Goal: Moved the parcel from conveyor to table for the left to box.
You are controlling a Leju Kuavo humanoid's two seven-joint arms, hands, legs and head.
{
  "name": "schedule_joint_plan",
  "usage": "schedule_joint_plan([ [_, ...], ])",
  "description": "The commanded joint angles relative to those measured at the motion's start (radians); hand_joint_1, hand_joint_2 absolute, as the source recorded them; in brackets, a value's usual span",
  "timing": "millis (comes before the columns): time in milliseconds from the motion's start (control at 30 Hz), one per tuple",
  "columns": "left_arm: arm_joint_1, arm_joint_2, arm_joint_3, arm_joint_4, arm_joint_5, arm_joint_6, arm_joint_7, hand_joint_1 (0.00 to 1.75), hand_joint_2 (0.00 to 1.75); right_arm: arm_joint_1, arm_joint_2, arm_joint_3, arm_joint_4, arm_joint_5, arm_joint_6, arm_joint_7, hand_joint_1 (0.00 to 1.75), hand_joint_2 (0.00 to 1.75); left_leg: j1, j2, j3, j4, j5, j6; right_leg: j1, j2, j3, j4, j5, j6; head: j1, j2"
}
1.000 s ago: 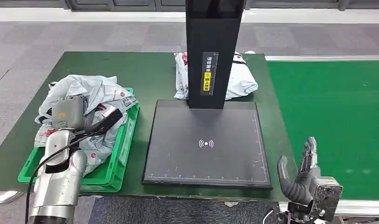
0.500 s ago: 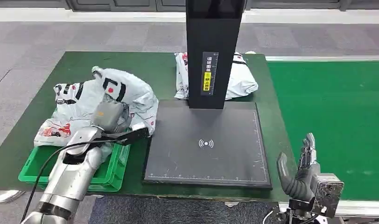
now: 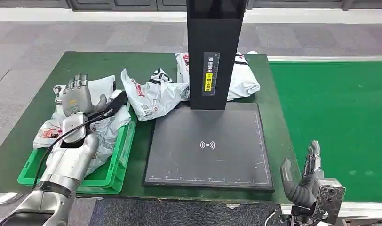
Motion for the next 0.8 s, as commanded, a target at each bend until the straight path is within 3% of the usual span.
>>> schedule_joint_plan([
  [33,-0.054,0.001,0.121,0.146,0.001,-0.120,-0.084,0.35,0.00,-0.021,-0.002,-0.019,0.035,-0.008,-0.001,0.015,0.00,1.75,0.000,0.001,0.001,-0.001,0.000,0.000,0.001,0.000,0.001,-0.001,0.001,0.000,0.000,0.000],
  [233,-0.054,-0.006,0.119,0.151,0.002,-0.122,-0.084,0.35,0.00,-0.020,-0.003,-0.021,0.035,-0.009,0.000,0.015,0.00,1.75,0.000,-0.001,0.000,0.000,0.000,0.001,0.001,-0.002,0.001,-0.001,0.000,0.000,0.000,0.000],
  [267,-0.058,-0.009,0.130,0.157,0.028,-0.141,-0.105,0.05,0.00,-0.020,-0.004,-0.019,0.034,-0.009,0.005,0.015,0.00,1.75,0.001,-0.001,0.001,-0.001,0.000,0.001,0.001,-0.002,0.002,-0.002,0.000,0.001,0.000,0.000],
  [367,-0.049,-0.026,0.124,0.149,0.109,-0.178,-0.224,0.00,0.00,-0.017,0.000,-0.030,0.029,-0.007,0.013,0.017,0.00,1.75,0.001,0.000,0.001,-0.001,0.000,0.001,0.001,-0.001,0.002,-0.002,0.000,0.000,0.000,0.000],
  [433,-0.032,-0.044,0.070,0.075,0.113,-0.099,-0.247,0.00,0.00,-0.004,0.013,-0.046,0.014,-0.003,0.015,0.015,0.00,1.75,0.001,-0.002,0.001,-0.001,0.001,0.001,0.001,-0.003,0.002,-0.002,0.000,0.000,0.000,0.000],
  [467,-0.020,-0.055,0.049,0.009,0.129,-0.074,-0.254,0.00,1.75,0.002,0.019,-0.053,0.007,-0.002,0.016,0.013,0.00,1.75,0.001,-0.004,0.001,-0.001,0.001,0.001,0.001,-0.005,0.003,-0.003,0.000,0.000,0.000,0.000],
  [600,0.025,-0.051,-0.066,-0.186,0.097,0.041,-0.276,0.00,1.75,0.009,0.031,-0.064,0.005,-0.003,0.014,-0.001,0.00,1.75,0.001,-0.006,-0.001,0.000,0.000,0.001,0.001,-0.007,0.002,-0.002,-0.001,0.001,0.000,0.000],
  [800,0.076,-0.059,-0.117,-0.313,0.099,0.096,-0.305,0.00,1.75,0.006,0.030,-0.059,0.021,-0.009,0.006,-0.012,0.00,1.75,0.000,-0.003,0.000,0.000,0.000,0.001,0.000,-0.004,0.001,-0.001,0.000,0.001,0.000,0.000],
])
